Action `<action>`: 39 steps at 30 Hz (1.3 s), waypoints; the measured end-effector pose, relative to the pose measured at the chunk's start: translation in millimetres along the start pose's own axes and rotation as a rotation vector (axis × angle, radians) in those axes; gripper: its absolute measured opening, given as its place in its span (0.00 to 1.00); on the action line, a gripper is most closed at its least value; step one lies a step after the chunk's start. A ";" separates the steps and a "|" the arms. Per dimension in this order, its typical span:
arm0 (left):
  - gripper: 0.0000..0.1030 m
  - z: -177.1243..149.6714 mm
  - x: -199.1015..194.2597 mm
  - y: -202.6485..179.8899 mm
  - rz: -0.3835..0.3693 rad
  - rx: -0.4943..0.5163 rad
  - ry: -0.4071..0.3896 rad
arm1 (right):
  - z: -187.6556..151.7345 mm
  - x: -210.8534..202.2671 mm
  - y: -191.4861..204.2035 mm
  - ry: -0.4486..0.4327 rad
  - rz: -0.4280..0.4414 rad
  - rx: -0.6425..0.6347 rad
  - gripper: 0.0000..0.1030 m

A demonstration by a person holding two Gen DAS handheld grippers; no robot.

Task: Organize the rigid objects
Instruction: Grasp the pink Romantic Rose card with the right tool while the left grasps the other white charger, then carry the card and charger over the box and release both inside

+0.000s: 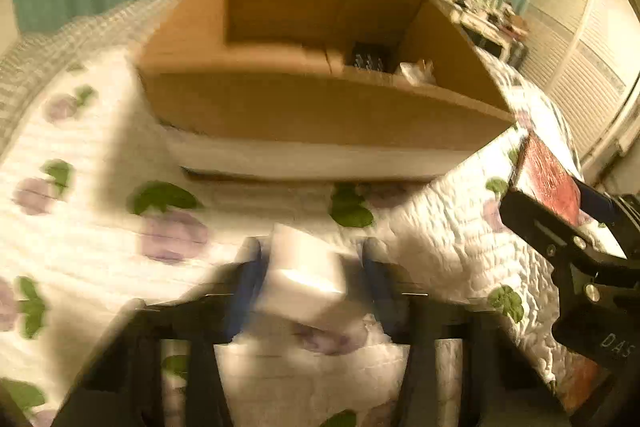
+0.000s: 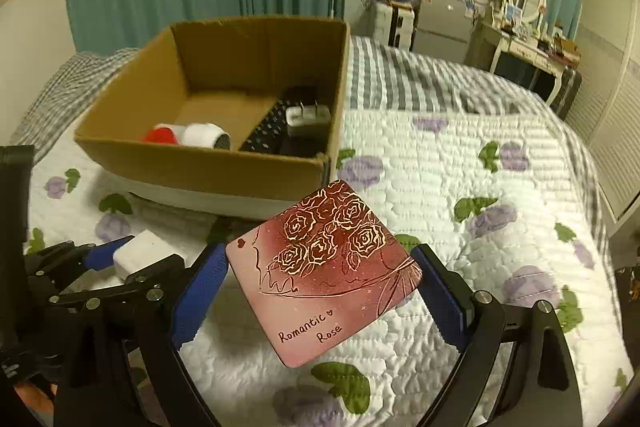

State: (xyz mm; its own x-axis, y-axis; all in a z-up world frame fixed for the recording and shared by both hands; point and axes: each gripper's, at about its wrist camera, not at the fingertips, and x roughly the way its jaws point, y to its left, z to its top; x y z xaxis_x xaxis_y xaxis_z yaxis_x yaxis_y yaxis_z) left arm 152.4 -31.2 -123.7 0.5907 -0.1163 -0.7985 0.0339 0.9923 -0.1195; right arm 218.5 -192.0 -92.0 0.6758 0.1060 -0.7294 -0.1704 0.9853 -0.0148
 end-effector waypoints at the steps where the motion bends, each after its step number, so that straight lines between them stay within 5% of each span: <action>1: 0.09 1.9 -9.6 0.9 -0.040 -0.002 -0.009 | 0.1 -5.2 0.5 -0.010 0.003 -0.001 0.90; 9: 0.11 -1.9 -21.0 -4.6 -0.036 0.010 -0.004 | 0.5 -31.2 0.6 -0.049 0.021 0.016 0.90; 10: 0.15 -6.4 -19.3 -2.6 -0.025 0.007 0.002 | -0.6 -30.7 -0.2 -0.046 0.024 0.018 0.90; 13: 0.52 -13.8 -6.7 -2.0 -0.003 0.019 0.042 | -3.9 -26.0 -2.3 -0.033 0.032 0.027 0.90; 19: 0.60 -24.7 19.5 -10.0 0.015 0.091 0.110 | -6.9 -15.8 -8.8 -0.014 0.067 0.057 0.90; 24: 0.59 -18.9 39.0 -15.0 0.040 0.125 0.135 | -8.6 -10.1 -10.3 0.001 0.090 0.065 0.90; 30: 0.55 -15.2 12.6 -23.5 0.033 0.138 0.088 | -8.6 -12.6 -8.8 -0.001 0.099 0.060 0.90; 39: 0.50 39.5 -75.3 -35.8 0.001 0.158 -0.119 | 21.1 -41.3 -6.5 -0.076 0.130 0.043 0.90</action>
State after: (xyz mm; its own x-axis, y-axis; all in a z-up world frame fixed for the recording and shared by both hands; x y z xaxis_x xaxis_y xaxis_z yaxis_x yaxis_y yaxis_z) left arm 138.5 -56.2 -36.0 0.6818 -0.1183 -0.7219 0.1539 0.9880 -0.0165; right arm 206.8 -200.0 -47.4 0.7026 0.2413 -0.6694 -0.2304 0.9672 0.1068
